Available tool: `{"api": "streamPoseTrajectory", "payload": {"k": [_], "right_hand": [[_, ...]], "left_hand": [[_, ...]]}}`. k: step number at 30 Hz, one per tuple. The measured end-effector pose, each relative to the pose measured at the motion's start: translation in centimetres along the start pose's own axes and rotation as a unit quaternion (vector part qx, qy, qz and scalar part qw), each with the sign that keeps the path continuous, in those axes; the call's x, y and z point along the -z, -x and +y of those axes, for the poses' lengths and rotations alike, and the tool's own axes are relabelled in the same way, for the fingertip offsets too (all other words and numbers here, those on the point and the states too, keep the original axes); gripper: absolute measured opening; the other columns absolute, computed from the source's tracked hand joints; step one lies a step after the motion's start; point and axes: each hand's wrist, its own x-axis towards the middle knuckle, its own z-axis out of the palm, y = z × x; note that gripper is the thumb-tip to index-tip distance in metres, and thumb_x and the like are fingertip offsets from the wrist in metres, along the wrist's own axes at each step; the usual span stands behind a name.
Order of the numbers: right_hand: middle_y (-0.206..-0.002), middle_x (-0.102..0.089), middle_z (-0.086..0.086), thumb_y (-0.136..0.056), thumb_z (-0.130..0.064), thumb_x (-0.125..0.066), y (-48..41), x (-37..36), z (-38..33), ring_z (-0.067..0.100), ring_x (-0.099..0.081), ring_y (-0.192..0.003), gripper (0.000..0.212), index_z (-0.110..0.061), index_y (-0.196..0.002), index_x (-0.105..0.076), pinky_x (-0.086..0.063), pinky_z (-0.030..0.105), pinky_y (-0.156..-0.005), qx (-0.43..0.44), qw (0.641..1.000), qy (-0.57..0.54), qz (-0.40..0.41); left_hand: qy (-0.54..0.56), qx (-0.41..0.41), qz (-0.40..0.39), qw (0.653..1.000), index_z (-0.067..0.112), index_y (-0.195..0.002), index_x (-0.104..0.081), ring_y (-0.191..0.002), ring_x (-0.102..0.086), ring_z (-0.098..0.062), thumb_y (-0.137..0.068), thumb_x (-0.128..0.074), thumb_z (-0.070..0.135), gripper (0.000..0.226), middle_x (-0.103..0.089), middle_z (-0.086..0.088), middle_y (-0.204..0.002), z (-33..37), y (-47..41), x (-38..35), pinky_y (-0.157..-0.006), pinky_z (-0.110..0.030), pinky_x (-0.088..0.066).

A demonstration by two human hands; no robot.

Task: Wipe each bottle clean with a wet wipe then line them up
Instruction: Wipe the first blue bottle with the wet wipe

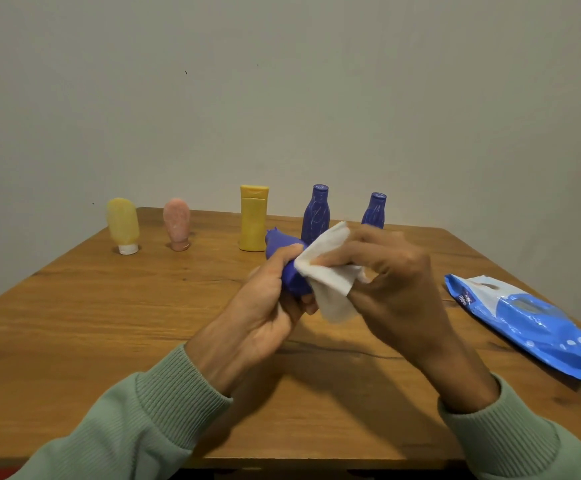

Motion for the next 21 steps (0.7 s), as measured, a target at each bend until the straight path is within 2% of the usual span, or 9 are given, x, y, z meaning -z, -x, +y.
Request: {"api": "streamPoseTrajectory", "payload": {"k": [3, 5, 6, 8, 10, 12, 15, 18, 21], "right_hand": [[-0.084, -0.058, -0.014, -0.072, -0.002, -0.076, -0.6, 1.4, 1.6, -0.007, -0.054, -0.079, 0.027, -0.019, -0.092, -0.071, -0.041, 0.005, -0.067, -0.065, 0.997, -0.01, 0.048], [-0.081, -0.063, -0.013, -0.074, -0.011, -0.079, -0.9, 2.2, 2.3, 0.001, -0.058, -0.075, 0.021, -0.023, -0.09, -0.07, -0.043, 0.008, -0.062, -0.115, 0.99, -0.035, 0.072], [-0.082, -0.065, -0.012, -0.074, -0.017, -0.079, -1.0, 2.6, 2.4, 0.004, -0.06, -0.075, 0.019, -0.023, -0.089, -0.071, -0.045, 0.01, -0.06, -0.135, 0.986, -0.051, 0.078], [-0.085, -0.066, -0.013, -0.072, -0.024, -0.078, -1.2, 3.2, 2.3, 0.004, -0.062, -0.08, 0.021, -0.023, -0.092, -0.07, -0.048, 0.011, -0.06, -0.163, 0.981, -0.074, 0.08], [-0.086, -0.067, -0.009, -0.071, -0.026, -0.077, -1.4, 3.7, 2.0, 0.005, -0.062, -0.08, 0.022, -0.02, -0.092, -0.072, -0.05, 0.012, -0.061, -0.179, 0.975, -0.095, 0.089], [-0.085, -0.069, -0.005, -0.07, -0.027, -0.077, -1.5, 3.9, 1.7, 0.009, -0.063, -0.078, 0.023, -0.018, -0.091, -0.074, -0.052, 0.016, -0.06, -0.194, 0.969, -0.121, 0.097], [-0.085, -0.07, -0.005, -0.068, -0.033, -0.076, -1.6, 4.2, 1.3, 0.01, -0.064, -0.078, 0.028, -0.018, -0.091, -0.074, -0.053, 0.019, -0.06, -0.221, 0.961, -0.142, 0.084], [-0.08, -0.07, -0.008, -0.064, -0.036, -0.075, -1.7, 4.3, 0.8, 0.01, -0.066, -0.076, 0.024, -0.025, -0.085, -0.073, -0.055, 0.021, -0.059, -0.239, 0.951, -0.18, 0.076], [-0.079, -0.071, -0.007, -0.063, -0.034, -0.075, -1.8, 4.6, 0.3, 0.011, -0.066, -0.074, 0.021, -0.025, -0.081, -0.073, -0.053, 0.021, -0.056, -0.249, 0.942, -0.214, 0.067]], "left_hand": [[-0.064, -0.02, 0.012, 0.998, 0.001, -0.115, -0.05, -0.059, -0.061, -0.019, -0.086, -0.062, 0.021, 0.037, -0.067, -0.014, -0.079, 0.4, -0.1, 0.0, -0.048, -0.028, -0.041], [-0.138, -0.031, -0.01, 0.99, 0.003, -0.118, -0.052, -0.066, -0.068, -0.019, -0.086, -0.061, 0.02, 0.037, -0.071, -0.016, -0.085, 0.7, 0.1, -0.2, -0.045, -0.026, -0.044], [-0.185, -0.04, -0.023, 0.982, 0.005, -0.119, -0.053, -0.073, -0.071, -0.019, -0.087, -0.062, 0.018, 0.036, -0.072, -0.016, -0.09, 0.7, 0.1, -0.1, -0.049, -0.026, -0.05], [-0.275, -0.06, -0.041, 0.959, 0.015, -0.121, -0.052, -0.089, -0.072, -0.02, -0.087, -0.065, 0.018, 0.036, -0.074, -0.012, -0.101, 0.6, 0.0, 0.1, -0.07, -0.03, -0.059], [-0.36, -0.081, -0.042, 0.928, 0.024, -0.122, -0.05, -0.1, -0.069, -0.018, -0.083, -0.071, 0.022, 0.044, -0.072, -0.005, -0.108, 0.7, 0.1, 0.4, -0.08, -0.03, -0.057], [-0.418, -0.11, -0.037, 0.901, 0.029, -0.122, -0.048, -0.101, -0.066, -0.014, -0.08, -0.075, 0.022, 0.05, -0.068, 0.0, -0.112, 0.9, 0.2, 0.3, -0.077, -0.022, -0.052], [-0.47, -0.149, -0.017, 0.87, 0.03, -0.114, -0.048, -0.091, -0.064, -0.007, -0.077, -0.077, 0.015, 0.049, -0.064, 0.008, -0.103, 1.0, 0.4, 0.2, -0.07, -0.016, -0.048], [-0.519, -0.179, -0.015, 0.836, 0.035, -0.105, -0.048, -0.089, -0.063, -0.004, -0.076, -0.079, 0.014, 0.047, -0.062, 0.012, -0.098, 1.1, 0.6, 0.3, -0.071, -0.015, -0.046], [-0.554, -0.201, -0.019, 0.808, 0.036, -0.108, -0.048, -0.091, -0.061, -0.003, -0.076, -0.078, 0.01, 0.051, -0.062, 0.014, -0.097, 1.1, 0.7, 0.4, -0.073, -0.016, -0.047]]}}
